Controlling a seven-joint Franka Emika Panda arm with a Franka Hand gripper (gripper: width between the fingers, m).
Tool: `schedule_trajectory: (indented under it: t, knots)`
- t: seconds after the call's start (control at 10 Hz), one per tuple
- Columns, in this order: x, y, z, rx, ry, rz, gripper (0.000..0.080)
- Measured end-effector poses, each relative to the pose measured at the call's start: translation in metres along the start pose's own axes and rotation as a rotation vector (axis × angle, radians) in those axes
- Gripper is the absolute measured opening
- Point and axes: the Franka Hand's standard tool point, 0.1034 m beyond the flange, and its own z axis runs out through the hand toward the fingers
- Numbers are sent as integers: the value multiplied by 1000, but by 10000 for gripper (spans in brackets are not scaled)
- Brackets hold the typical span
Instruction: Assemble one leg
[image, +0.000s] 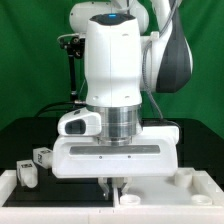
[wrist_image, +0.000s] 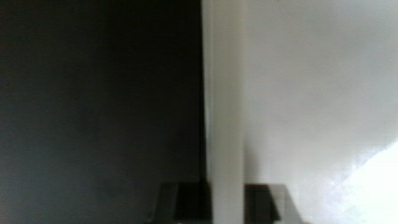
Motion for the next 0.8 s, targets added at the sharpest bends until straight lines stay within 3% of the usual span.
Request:
schedule_trajectory:
  t: [0.1, 0.2, 0.3, 0.5, 0.6, 0.7, 0.8]
  knots:
    - [0, 0, 0, -3, 7, -5, 54]
    - [0, 1, 0, -3, 6, -6, 128]
    - [0, 0, 1, -3, 5, -7, 128]
    - [0, 1, 0, -3, 7, -5, 447]
    - [-4, 4, -10, 5, -18, -15, 573]
    - [-14, 1, -26, 11, -19, -26, 573]
    - [-33, -4, -39, 15, -23, -33, 635]
